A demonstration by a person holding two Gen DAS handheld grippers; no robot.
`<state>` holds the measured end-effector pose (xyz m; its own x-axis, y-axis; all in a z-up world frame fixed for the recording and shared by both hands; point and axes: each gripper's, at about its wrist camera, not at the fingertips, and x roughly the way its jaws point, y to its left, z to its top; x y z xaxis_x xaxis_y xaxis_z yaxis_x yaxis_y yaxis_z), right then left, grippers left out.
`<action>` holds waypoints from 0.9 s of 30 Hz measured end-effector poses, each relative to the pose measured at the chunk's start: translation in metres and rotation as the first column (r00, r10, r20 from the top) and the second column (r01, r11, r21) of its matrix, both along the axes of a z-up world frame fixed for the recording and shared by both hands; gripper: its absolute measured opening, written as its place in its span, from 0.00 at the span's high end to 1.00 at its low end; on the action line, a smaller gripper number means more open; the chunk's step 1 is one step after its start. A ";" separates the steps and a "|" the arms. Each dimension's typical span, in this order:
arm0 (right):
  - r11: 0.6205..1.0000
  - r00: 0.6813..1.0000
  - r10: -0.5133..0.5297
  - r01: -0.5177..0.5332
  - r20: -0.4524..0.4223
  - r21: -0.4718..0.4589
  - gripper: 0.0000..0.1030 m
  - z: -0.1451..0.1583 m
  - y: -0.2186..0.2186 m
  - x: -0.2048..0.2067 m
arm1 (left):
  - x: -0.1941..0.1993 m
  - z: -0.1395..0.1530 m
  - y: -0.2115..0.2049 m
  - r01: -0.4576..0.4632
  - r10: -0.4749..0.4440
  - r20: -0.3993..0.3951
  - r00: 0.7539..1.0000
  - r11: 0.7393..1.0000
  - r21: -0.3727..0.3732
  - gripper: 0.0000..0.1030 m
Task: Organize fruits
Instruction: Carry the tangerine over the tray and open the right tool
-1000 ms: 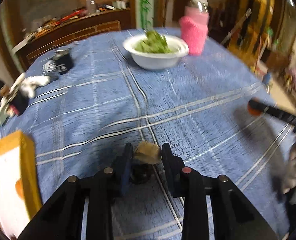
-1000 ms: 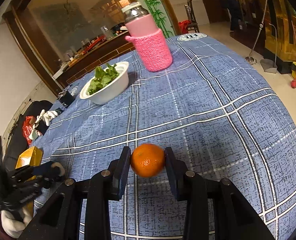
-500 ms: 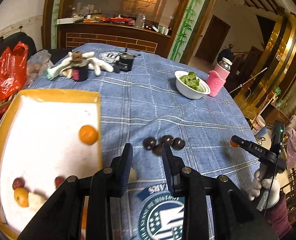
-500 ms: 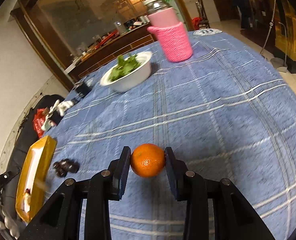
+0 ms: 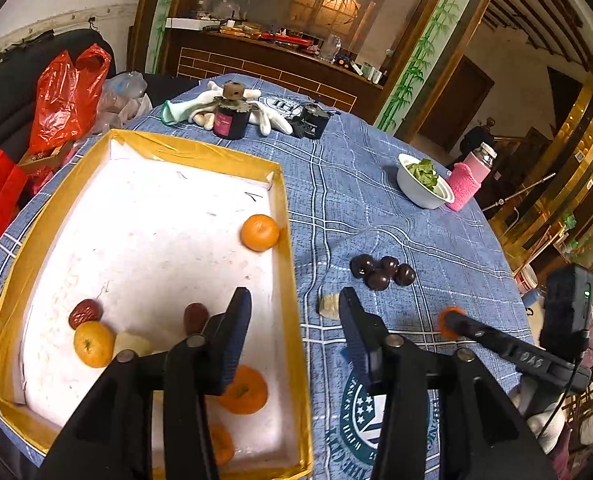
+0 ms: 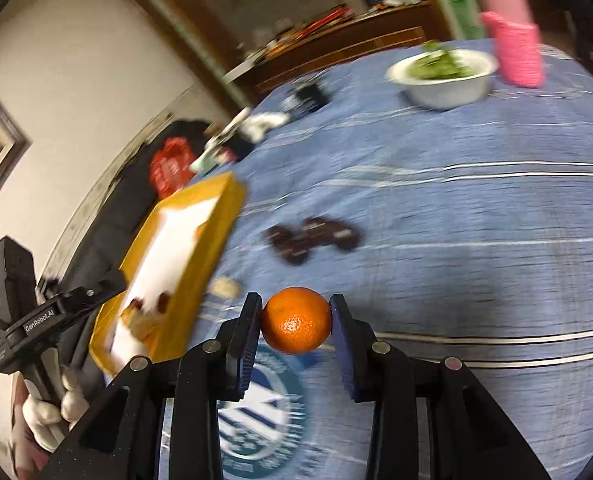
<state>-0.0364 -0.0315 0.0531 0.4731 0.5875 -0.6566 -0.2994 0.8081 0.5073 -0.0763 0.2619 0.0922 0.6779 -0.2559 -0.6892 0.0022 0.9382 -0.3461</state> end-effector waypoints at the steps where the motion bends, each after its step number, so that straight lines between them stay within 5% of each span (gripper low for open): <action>1: 1.000 1.000 0.020 -0.020 -0.004 -0.009 0.63 -0.002 0.014 0.000 | -0.002 0.001 0.004 -0.002 0.002 0.007 1.000 1.000 -0.014 0.56; 6: 0.993 0.993 0.115 -0.115 -0.023 -0.003 0.63 -0.002 0.068 -0.001 | -0.019 0.008 0.035 -0.071 0.072 0.043 0.996 0.997 -0.035 0.40; 13: 0.962 0.962 0.272 -0.271 0.022 -0.027 0.61 0.016 0.162 -0.009 | -0.042 0.002 0.101 -0.199 0.204 0.033 0.978 0.973 -0.115 0.31; 15: 0.959 0.959 0.283 -0.283 -0.002 -0.012 0.47 0.012 0.179 -0.006 | -0.048 -0.001 0.115 -0.221 0.226 0.027 0.974 0.966 -0.132 0.28; 22: 0.974 0.975 0.223 -0.222 0.017 -0.038 0.44 0.018 0.168 0.009 | -0.082 0.001 0.161 -0.272 0.286 0.057 0.957 0.946 -0.176 0.28; 27: 0.981 0.985 0.165 -0.160 0.046 -0.112 0.44 0.013 0.134 0.008 | -0.128 0.017 0.188 -0.348 0.359 0.104 0.928 0.931 -0.106 0.22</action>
